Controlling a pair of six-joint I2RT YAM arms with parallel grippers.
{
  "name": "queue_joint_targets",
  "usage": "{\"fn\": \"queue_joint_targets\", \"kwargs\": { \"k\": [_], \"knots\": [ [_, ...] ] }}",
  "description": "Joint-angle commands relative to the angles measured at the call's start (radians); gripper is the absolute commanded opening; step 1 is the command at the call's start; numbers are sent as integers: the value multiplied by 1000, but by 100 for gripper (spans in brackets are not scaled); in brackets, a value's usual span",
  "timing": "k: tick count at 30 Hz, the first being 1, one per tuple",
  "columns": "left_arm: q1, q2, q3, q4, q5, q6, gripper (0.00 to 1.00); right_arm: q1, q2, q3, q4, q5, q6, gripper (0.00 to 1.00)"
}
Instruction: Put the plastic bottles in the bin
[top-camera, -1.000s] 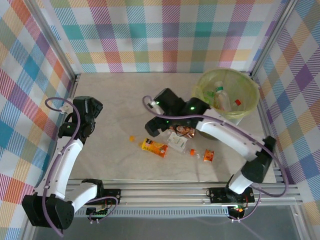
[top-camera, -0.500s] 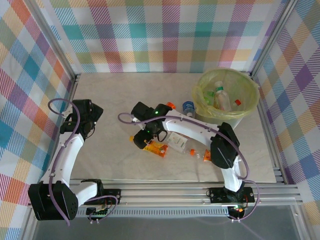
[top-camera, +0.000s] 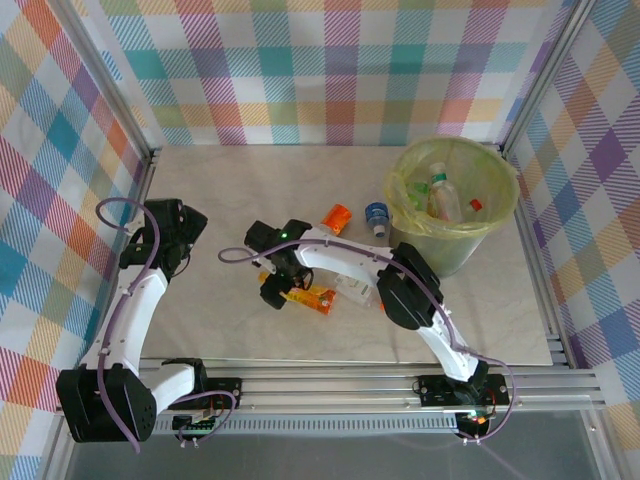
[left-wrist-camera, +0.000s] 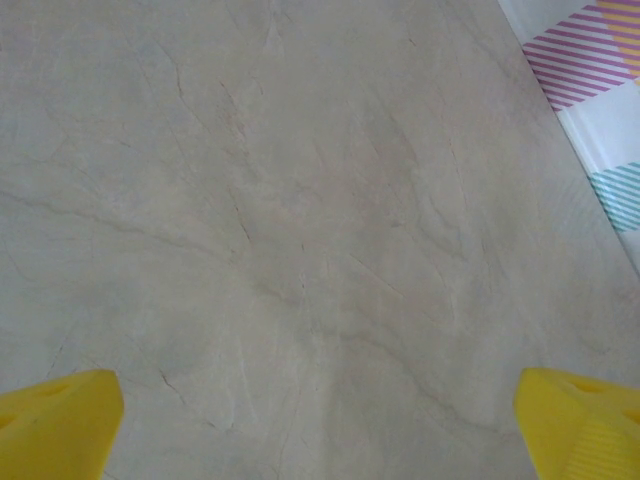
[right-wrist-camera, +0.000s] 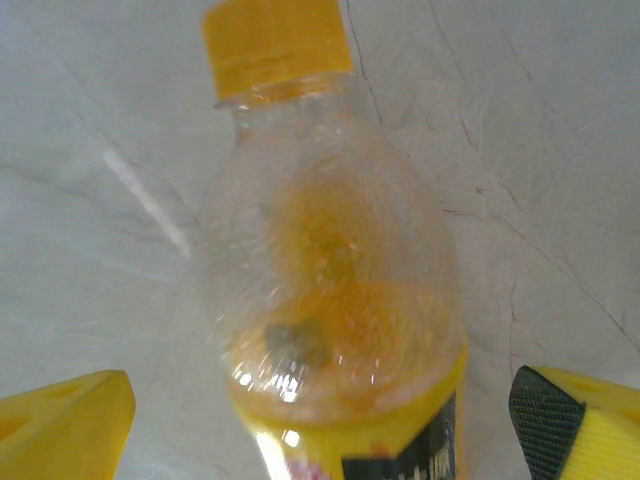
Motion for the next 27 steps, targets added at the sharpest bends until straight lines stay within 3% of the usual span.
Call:
{"fn": "queue_joint_targets", "kwargs": {
  "k": [1, 14, 22, 27],
  "knots": [
    [16, -32, -10, 3, -2, -5, 100, 3, 35, 39, -38, 22, -34, 97],
    [16, -45, -15, -5, -14, -15, 100, 3, 137, 73, -31, 14, -55, 92],
    [16, -41, -15, -6, -20, -14, 100, 3, 131, 91, -36, 6, -50, 64],
    [16, -49, -18, -10, -34, -16, 100, 3, 82, 92, -29, -9, -36, 53]
  ]
}}
